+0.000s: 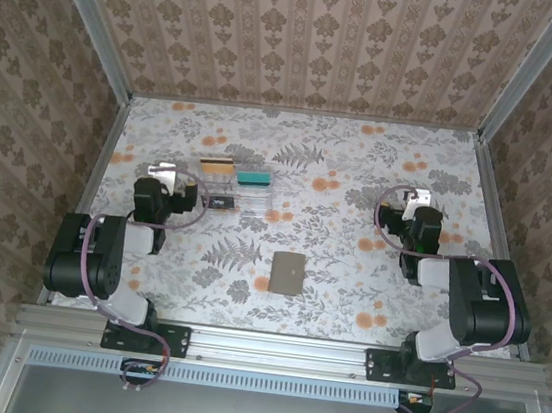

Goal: Take the credit cards out of the card holder

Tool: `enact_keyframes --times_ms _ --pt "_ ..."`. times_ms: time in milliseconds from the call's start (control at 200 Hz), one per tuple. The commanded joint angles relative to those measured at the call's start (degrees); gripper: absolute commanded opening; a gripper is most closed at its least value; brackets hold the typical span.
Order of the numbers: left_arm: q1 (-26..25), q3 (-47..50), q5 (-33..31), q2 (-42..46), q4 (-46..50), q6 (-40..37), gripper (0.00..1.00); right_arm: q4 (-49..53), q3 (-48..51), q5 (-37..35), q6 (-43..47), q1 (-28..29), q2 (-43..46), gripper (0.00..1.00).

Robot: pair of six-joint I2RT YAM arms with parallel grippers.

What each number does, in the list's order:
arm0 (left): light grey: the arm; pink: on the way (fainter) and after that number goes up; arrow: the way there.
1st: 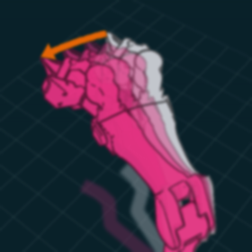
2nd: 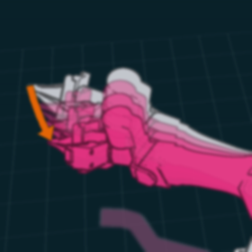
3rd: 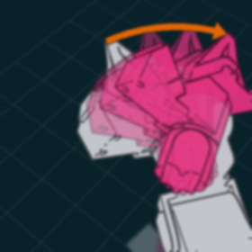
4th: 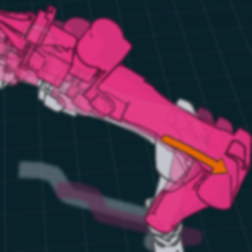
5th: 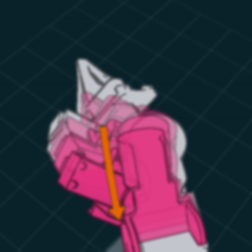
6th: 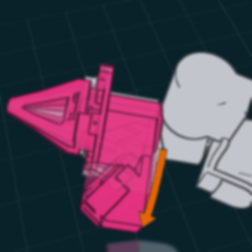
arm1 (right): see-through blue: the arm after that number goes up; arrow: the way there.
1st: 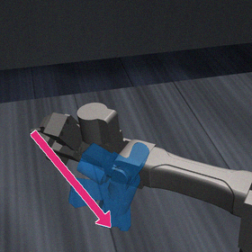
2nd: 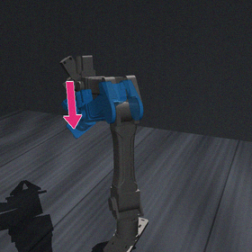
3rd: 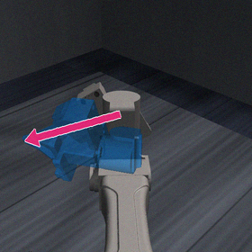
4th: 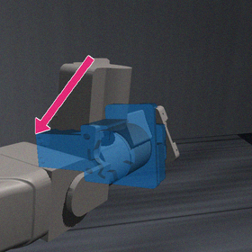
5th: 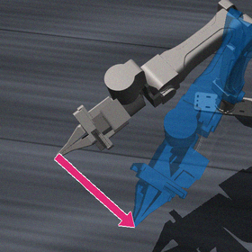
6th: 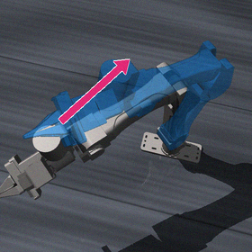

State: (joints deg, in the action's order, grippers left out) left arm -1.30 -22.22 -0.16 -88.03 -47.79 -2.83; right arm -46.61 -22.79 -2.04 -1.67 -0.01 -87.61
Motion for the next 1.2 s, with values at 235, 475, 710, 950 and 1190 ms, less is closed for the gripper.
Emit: enact_keyframes --times_ms 235,475,710,950,1190 --pt "0.4 -1.2 0.9 0.1 -0.4 -0.5 1.0 -1.9 -0.7 1.1 -0.5 -0.2 0.2 1.0" --pt "0.9 -1.5 1.4 0.2 0.1 -0.2 1.0 -1.9 -0.7 1.1 -0.5 -0.2 0.2 1.0" --pt "1.6 -2.1 2.0 2.1 2.1 0.6 1.0 -2.0 -0.5 1.2 -0.5 -0.2 0.2 1.0" --pt "1.8 -9.8 -9.4 17.6 27.8 7.2 1.0 17.7 -7.4 -6.1 -3.9 -0.2 10.1 1.0" --pt "3.5 -23.2 -15.6 29.4 63.3 26.4 1.0 49.2 -20.7 -10.8 -23.0 -0.3 15.8 1.0"
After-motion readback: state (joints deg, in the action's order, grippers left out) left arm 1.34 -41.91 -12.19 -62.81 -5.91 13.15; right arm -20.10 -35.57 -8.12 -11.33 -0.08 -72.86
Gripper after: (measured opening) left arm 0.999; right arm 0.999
